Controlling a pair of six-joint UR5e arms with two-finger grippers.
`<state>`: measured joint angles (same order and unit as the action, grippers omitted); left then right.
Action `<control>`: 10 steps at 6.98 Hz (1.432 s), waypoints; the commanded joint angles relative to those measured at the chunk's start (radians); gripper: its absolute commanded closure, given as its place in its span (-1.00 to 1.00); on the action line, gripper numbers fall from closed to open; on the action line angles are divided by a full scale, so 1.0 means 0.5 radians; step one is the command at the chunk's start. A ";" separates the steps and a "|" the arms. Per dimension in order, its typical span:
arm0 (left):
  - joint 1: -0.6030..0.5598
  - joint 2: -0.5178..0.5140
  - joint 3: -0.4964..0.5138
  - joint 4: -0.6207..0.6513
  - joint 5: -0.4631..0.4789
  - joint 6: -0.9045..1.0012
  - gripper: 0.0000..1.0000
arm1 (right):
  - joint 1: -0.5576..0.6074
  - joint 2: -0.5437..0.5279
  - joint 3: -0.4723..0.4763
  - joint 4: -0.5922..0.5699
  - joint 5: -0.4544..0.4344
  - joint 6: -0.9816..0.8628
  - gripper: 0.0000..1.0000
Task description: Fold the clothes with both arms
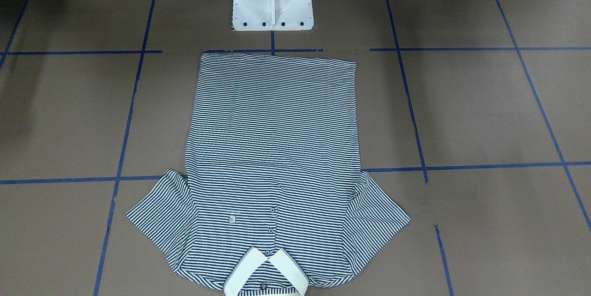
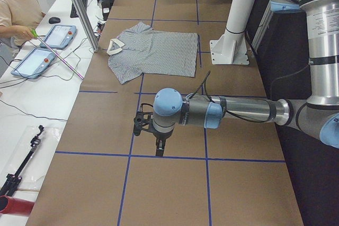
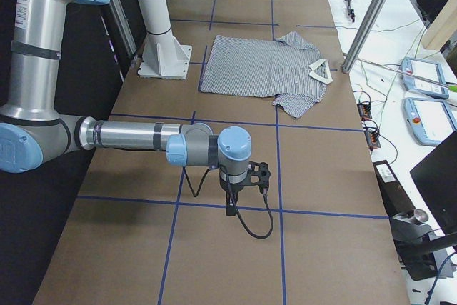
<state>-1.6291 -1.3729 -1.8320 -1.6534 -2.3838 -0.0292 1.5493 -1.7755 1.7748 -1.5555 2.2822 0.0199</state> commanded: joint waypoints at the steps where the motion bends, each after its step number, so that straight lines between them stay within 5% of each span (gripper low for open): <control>1: 0.006 0.000 -0.011 -0.001 0.003 0.003 -1.00 | 0.000 0.004 0.006 0.000 0.004 0.000 -1.00; 6: 0.052 -0.024 -0.015 -0.043 0.000 0.006 -1.00 | -0.043 0.145 0.006 0.088 0.001 0.025 -1.00; 8: 0.052 -0.049 -0.005 -0.458 -0.012 0.000 -1.00 | -0.064 0.347 -0.021 0.349 -0.012 0.025 -1.00; 10: 0.052 -0.333 0.287 -1.047 -0.018 -0.018 -1.00 | -0.077 0.565 -0.171 0.390 0.010 0.031 -1.00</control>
<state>-1.6034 -1.4590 -1.7760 -2.0044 -2.3910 -0.0335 1.5144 -1.5533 1.7303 -1.3792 2.2820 0.0336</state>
